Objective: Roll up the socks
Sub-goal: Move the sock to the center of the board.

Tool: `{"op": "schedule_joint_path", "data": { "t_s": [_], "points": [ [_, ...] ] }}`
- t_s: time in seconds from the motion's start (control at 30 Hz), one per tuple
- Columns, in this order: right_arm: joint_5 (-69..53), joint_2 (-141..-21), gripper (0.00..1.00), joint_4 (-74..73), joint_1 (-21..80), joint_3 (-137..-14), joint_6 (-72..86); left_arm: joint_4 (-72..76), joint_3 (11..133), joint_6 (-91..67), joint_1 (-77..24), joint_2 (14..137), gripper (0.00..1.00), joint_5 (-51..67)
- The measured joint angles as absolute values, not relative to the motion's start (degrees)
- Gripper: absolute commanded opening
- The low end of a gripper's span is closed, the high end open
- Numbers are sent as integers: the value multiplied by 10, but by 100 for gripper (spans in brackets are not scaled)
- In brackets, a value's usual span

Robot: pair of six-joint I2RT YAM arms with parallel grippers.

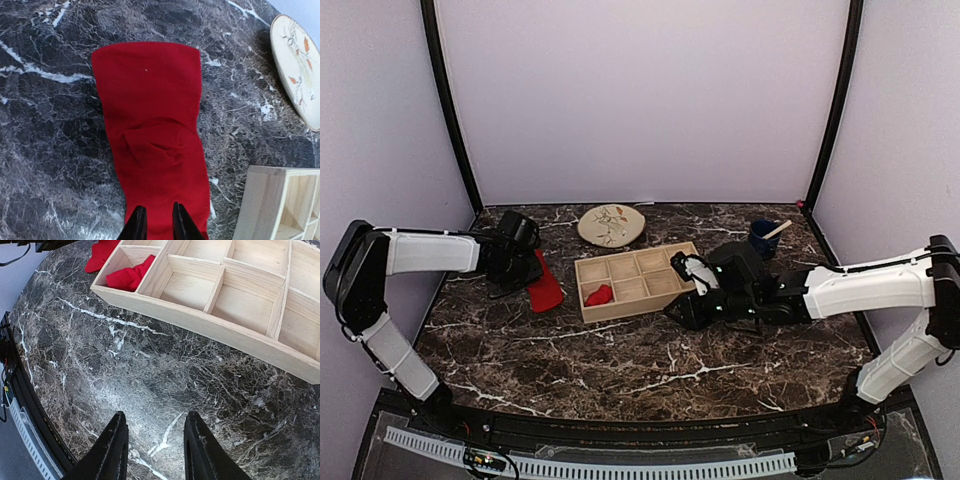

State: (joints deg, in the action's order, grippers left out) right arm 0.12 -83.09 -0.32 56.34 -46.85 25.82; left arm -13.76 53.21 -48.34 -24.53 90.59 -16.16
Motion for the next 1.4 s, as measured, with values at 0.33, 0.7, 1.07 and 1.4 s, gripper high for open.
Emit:
{"op": "schedule_joint_path", "data": {
  "t_s": [0.33,0.7,1.07,1.4],
  "points": [
    [23,-838,36,-11,583,-471,276,-109,551,-499,-227,1003,7,-90],
    [29,-868,36,-15,584,-477,284,-27,450,-550,-230,950,3,-40],
    [19,-995,36,-13,580,-550,266,-16,369,-598,-312,876,3,-34],
    [-15,-1081,36,6,551,-623,253,-44,310,-648,-397,802,3,-28]
  ]
}}
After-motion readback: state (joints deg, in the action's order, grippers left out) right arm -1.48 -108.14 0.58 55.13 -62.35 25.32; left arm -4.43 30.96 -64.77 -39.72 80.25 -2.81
